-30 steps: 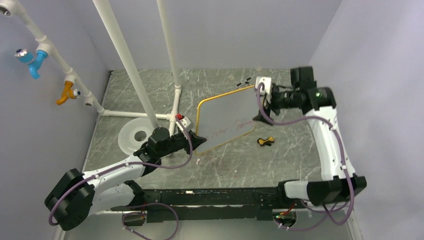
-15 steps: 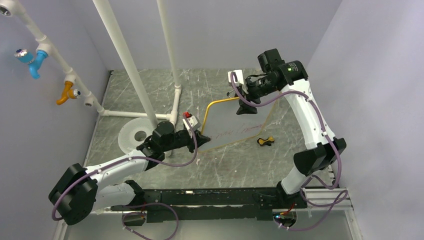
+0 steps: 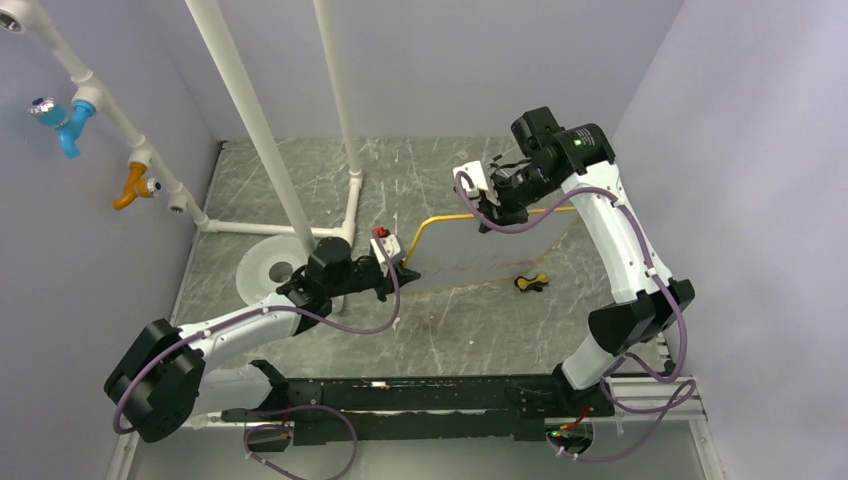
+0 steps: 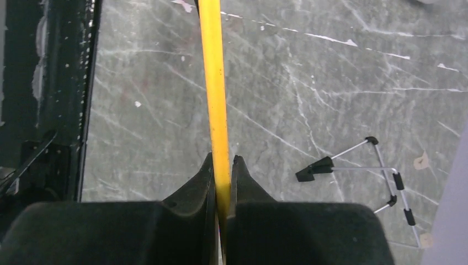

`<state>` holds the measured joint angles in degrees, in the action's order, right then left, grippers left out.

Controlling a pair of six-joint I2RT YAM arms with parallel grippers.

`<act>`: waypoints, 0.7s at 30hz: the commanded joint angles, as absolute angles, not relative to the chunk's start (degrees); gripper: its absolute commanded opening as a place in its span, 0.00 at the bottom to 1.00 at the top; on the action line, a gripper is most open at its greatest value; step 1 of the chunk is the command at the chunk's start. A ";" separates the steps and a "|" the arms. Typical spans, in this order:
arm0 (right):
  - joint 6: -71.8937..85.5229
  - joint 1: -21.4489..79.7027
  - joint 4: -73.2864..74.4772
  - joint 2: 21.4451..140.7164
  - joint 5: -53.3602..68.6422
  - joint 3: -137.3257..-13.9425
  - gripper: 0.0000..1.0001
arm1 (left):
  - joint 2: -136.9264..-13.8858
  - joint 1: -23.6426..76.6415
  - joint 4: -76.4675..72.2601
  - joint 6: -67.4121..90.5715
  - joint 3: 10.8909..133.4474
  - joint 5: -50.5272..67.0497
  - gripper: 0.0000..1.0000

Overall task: Erase the whiteboard
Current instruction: Pass from the left arm to the right

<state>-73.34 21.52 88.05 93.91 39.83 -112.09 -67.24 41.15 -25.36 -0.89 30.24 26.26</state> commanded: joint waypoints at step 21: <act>-75.77 23.00 85.90 93.83 41.75 -111.58 0.00 | -66.16 39.19 -24.01 -0.88 43.44 41.21 0.64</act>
